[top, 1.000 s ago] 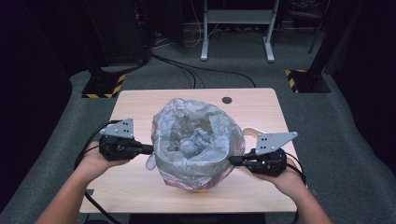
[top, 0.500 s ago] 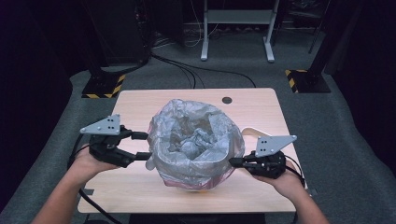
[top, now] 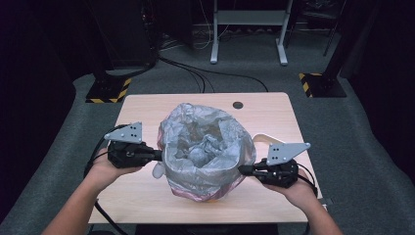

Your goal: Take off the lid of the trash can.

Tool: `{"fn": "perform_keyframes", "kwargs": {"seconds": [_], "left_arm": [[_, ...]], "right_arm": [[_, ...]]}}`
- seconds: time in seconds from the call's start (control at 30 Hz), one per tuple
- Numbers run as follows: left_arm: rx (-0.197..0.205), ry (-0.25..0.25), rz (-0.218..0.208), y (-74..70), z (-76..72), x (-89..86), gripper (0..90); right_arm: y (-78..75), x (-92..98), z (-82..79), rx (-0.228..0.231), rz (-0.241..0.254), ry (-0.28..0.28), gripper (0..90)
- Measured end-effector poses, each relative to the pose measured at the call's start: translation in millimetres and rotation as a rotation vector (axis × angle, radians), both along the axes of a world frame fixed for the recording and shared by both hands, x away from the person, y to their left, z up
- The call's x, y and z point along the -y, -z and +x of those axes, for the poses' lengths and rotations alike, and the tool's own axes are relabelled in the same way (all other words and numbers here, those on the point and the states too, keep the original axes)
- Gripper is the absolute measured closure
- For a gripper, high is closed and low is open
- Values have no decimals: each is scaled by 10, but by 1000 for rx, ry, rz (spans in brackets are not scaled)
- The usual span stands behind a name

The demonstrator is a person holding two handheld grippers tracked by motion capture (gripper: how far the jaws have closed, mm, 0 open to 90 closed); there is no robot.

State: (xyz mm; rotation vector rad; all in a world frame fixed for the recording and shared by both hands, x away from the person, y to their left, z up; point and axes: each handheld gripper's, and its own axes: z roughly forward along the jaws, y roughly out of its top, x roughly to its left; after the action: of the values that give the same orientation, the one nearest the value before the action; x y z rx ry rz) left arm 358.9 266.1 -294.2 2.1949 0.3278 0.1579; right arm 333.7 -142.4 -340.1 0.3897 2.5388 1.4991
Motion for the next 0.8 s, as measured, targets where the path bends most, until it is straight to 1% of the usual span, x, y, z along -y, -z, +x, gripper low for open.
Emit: {"fn": "perform_keyframes", "kwargs": {"seconds": [0.07,0.13,0.17,0.23,0.3,0.37,0.47,0.5,0.57,0.6,0.63,0.67,0.7,0.73,0.77,0.8], "left_arm": [[8,-3,15,2,-22,-30,900],[7,-4,21,19,-34,-73,900],[8,-16,25,34,-38,-94,900],[-8,-24,24,75,-27,-126,900],[-15,-27,24,104,-16,-135,900],[-14,-28,20,103,-12,-131,900],[-14,-24,33,90,-10,-121,900],[-19,-21,36,88,-9,-120,900],[-12,-23,50,75,-14,-115,900],[-9,-17,58,70,-16,-113,900],[-8,-21,63,65,-18,-115,900],[-21,-13,61,64,-20,-120,900],[-23,-5,65,63,-29,-127,900],[-25,-8,64,58,-37,-140,900],[-34,-7,53,54,-47,-158,900],[-33,-4,44,43,-59,-182,900]], "right_arm": [[-3,7,-6,3,-1,0,900],[-8,17,-14,6,-1,1,900],[-9,24,-17,8,-1,1,900],[1,38,-18,5,-2,2,900],[22,47,-9,-3,-11,13,900],[42,58,10,-11,-21,23,900],[76,62,34,-16,-40,25,900],[85,60,35,-18,-45,28,900],[99,56,38,-18,-57,31,900],[102,55,36,-21,-59,32,900],[105,56,37,-25,-59,26,900],[107,56,34,-24,-64,22,900],[106,58,28,-24,-66,23,900],[101,65,23,-22,-66,20,900],[96,72,11,-21,-63,18,900],[89,81,-2,-18,-63,15,900]]}}
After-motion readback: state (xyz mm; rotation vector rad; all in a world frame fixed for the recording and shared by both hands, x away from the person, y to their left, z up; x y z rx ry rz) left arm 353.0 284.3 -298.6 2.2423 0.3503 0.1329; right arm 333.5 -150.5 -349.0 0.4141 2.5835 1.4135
